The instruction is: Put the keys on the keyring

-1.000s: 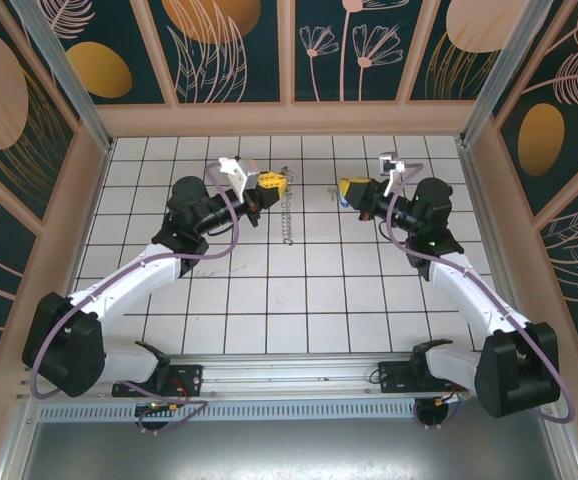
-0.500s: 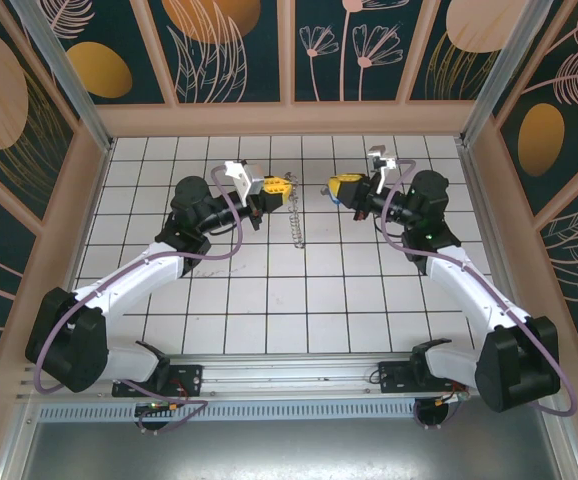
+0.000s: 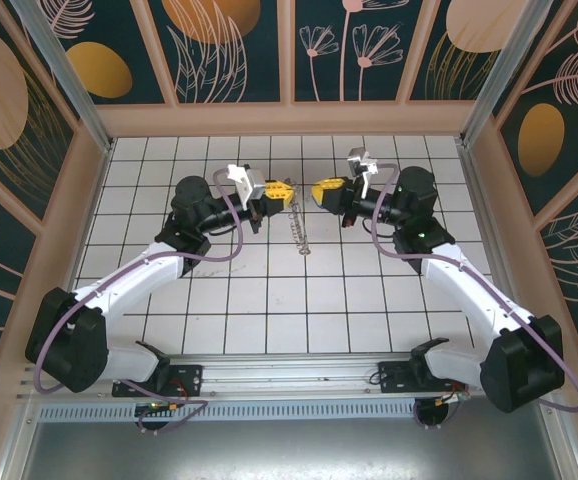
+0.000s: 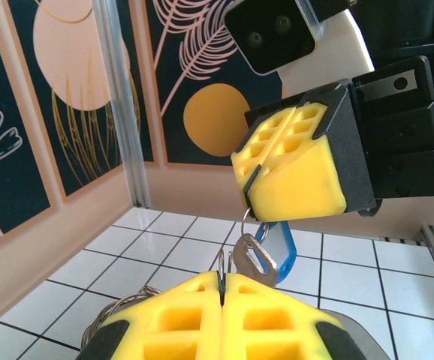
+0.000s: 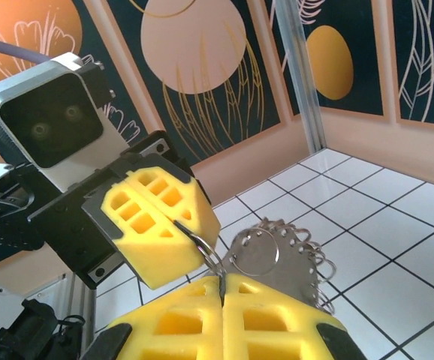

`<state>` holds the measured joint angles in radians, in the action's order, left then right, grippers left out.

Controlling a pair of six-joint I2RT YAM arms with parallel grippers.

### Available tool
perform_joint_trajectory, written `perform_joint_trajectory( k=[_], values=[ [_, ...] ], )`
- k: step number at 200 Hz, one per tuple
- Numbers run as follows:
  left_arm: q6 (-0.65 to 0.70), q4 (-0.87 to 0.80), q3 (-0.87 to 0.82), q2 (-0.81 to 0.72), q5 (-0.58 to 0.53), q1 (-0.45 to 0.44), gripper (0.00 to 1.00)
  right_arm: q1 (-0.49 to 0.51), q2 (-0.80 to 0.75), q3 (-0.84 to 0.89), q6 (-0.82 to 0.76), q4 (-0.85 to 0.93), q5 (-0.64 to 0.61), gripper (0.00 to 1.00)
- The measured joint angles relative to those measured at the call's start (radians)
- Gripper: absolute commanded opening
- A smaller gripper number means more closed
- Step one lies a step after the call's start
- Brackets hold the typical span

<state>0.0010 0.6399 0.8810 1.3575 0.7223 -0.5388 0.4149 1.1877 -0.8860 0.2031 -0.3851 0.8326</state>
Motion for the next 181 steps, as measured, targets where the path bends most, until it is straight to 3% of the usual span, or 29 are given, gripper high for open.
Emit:
perform_joint_trajectory(
  k=[181],
  values=[
    [0.006, -0.069, 0.05, 0.019, 0.076, -0.002, 0.0, 0.056, 0.001, -0.03, -0.039, 0.027, -0.001, 0.0]
  ],
)
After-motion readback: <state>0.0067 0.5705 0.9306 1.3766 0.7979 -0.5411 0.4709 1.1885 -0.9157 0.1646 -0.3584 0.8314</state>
